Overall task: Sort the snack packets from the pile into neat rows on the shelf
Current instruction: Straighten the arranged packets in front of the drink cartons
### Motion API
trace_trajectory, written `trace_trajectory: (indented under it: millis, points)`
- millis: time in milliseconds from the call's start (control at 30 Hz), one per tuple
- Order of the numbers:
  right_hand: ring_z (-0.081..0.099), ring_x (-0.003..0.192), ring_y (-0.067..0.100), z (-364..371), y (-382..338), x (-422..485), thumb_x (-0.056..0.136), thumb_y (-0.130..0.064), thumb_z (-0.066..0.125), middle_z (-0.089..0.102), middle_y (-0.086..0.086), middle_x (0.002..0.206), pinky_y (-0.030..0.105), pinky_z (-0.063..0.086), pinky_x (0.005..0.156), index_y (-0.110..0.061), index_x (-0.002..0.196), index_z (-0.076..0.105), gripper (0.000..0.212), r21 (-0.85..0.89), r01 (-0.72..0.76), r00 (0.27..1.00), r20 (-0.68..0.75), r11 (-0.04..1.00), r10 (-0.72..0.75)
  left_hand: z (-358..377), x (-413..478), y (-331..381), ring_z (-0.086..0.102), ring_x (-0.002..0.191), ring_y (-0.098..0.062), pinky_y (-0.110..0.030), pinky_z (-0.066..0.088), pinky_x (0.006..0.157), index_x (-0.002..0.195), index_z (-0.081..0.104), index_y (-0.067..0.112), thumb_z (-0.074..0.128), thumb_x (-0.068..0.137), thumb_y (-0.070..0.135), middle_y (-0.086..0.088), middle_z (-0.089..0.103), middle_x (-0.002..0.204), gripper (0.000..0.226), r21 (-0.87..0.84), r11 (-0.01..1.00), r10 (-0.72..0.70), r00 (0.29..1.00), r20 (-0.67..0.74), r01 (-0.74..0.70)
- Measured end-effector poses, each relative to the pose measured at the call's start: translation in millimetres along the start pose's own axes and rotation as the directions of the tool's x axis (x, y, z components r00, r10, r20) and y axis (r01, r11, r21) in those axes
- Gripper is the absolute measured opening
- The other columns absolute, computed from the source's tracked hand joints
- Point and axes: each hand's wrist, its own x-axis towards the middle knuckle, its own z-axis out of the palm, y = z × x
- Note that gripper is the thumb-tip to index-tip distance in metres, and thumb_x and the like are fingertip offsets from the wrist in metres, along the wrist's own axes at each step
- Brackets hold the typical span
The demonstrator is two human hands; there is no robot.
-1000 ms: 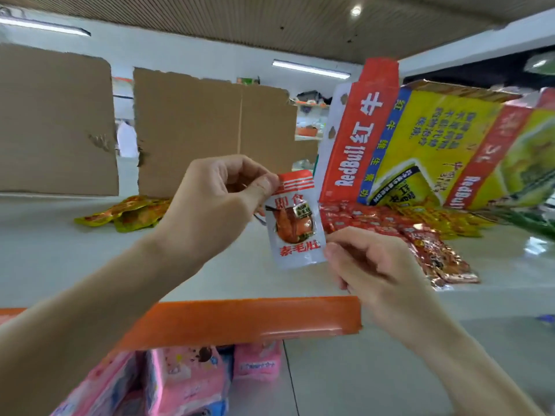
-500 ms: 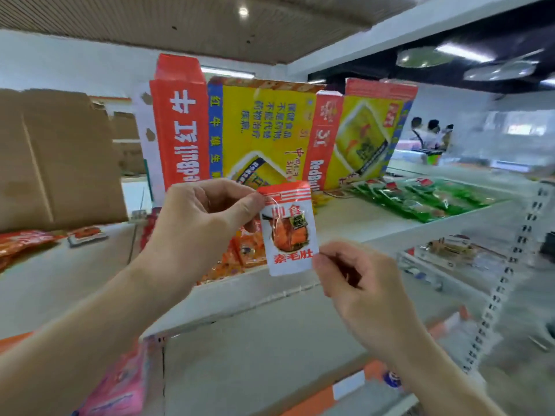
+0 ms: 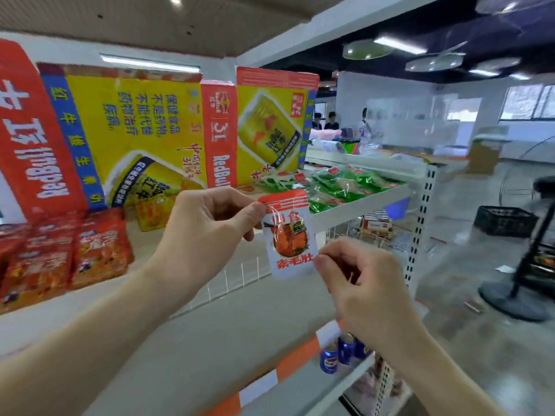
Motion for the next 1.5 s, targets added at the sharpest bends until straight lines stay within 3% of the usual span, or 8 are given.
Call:
trace_trajectory:
  millis: [133,500,700,867,1000,1233,1400,1500]
  points:
    - [0.052,0.052,0.003,-6,16,14,0.090,-0.015,0.066,0.056,-0.017,0.055,0.011,0.034,0.050,-0.028,0.070,0.063,0.024,-0.020,-0.019,1.000,0.011,1.000,0.019,14,12,-6,0.053,0.049,-0.006,-0.022,0.043,0.054,0.069,0.073,0.014,0.073,0.086,0.015,0.003,0.064,0.053,0.017,0.018,1.000,-0.024,1.000,-0.005,0.024]
    - [0.040,0.041,0.005,31,37,72,0.094,-0.015,0.060,0.049,-0.014,0.046,0.016,0.029,0.042,-0.021,0.067,0.060,0.028,-0.009,-0.035,0.995,0.090,0.999,0.035,10,70,-27,0.055,0.048,-0.001,-0.011,0.040,0.049,0.069,0.074,0.019,0.072,0.088,0.016,0.005,0.066,0.054,0.019,0.122,0.992,0.025,1.000,-0.014,-0.023]
    - [0.045,0.048,0.006,46,42,144,0.091,-0.017,0.062,0.056,-0.005,0.052,0.031,0.037,0.053,-0.017,0.066,0.062,0.025,-0.031,0.056,0.997,0.061,0.998,-0.054,1,121,-35,0.051,0.043,0.002,-0.010,0.039,0.045,0.076,0.076,0.016,0.071,0.090,0.017,0.009,0.065,0.052,0.015,0.057,0.998,0.042,0.993,-0.111,-0.036]
    - [0.053,0.054,0.013,62,55,173,0.090,-0.021,0.065,0.061,-0.003,0.058,0.035,0.043,0.058,-0.020,0.067,0.062,0.024,-0.035,0.104,0.990,0.098,0.994,-0.100,-3,151,-56,0.059,0.053,-0.011,-0.029,0.048,0.049,0.081,0.078,0.018,0.072,0.089,0.027,-0.005,0.074,0.070,0.014,0.042,0.998,-0.040,0.989,-0.142,0.046]
    - [0.044,0.048,0.004,66,64,193,0.091,-0.020,0.066,0.054,-0.008,0.052,0.020,0.033,0.050,-0.020,0.068,0.064,0.023,-0.005,0.108,0.982,0.157,0.994,-0.106,-3,168,-61,0.053,0.046,-0.002,-0.015,0.042,0.045,0.081,0.077,0.013,0.072,0.089,0.023,0.005,0.066,0.056,0.014,0.010,0.997,-0.081,0.989,-0.123,0.083]
    - [0.060,0.065,0.027,72,85,225,0.092,-0.016,0.064,0.065,0.007,0.064,0.044,0.047,0.063,-0.015,0.073,0.067,0.020,0.098,0.112,0.978,0.168,0.989,-0.127,6,189,-77,0.053,0.044,-0.001,-0.012,0.041,0.044,0.080,0.077,0.016,0.072,0.089,0.024,0.004,0.069,0.059,0.013,-0.001,0.996,-0.093,0.978,-0.186,0.094]
    - [0.058,0.060,0.025,78,97,260,0.091,-0.015,0.064,0.065,0.009,0.062,0.038,0.043,0.058,-0.012,0.071,0.069,0.021,0.113,0.139,0.970,0.183,0.984,-0.158,18,204,-85,0.053,0.044,-0.001,-0.012,0.042,0.044,0.077,0.077,0.019,0.070,0.091,0.024,0.005,0.069,0.058,0.017,0.087,0.989,-0.095,0.963,-0.251,0.120]
    - [0.048,0.049,0.010,80,100,283,0.091,-0.017,0.064,0.061,0.000,0.054,0.030,0.039,0.052,-0.012,0.070,0.071,0.023,0.105,0.148,0.958,0.232,0.983,-0.169,23,217,-86,0.050,0.040,-0.001,-0.010,0.036,0.042,0.077,0.077,0.012,0.066,0.093,0.020,0.002,0.066,0.055,0.021,0.180,0.973,-0.086,0.947,-0.311,0.148]
